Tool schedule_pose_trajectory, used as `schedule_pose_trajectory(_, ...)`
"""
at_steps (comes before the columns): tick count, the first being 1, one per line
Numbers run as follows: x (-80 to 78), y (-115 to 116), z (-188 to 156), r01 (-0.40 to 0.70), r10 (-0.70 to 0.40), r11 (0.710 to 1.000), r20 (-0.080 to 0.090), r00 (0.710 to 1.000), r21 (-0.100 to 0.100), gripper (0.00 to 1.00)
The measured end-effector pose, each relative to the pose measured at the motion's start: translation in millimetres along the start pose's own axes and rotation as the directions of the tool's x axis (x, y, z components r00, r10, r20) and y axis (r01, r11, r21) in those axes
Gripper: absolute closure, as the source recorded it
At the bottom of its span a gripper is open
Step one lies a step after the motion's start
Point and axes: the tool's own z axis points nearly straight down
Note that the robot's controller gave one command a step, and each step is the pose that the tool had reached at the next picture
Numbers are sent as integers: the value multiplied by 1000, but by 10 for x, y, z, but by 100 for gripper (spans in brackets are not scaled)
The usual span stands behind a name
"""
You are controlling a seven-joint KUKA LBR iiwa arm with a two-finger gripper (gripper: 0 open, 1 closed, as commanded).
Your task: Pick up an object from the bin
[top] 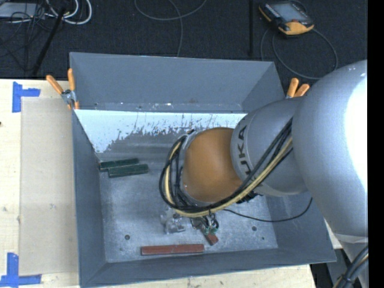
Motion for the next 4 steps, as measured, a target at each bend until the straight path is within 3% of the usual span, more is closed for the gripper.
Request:
schedule_pose_trajectory(1,0,0,0,0,0,1000,0,1000,0,100)
schedule_pose_trajectory(2,-78,279,-367,44,-44,999,-14,999,2,100)
schedule_pose_trajectory(3,-100,523,-1033,142,-142,990,-15,990,0,100)
schedule_pose_trajectory(4,124,506,-474,193,-193,981,-14,981,-1,0)
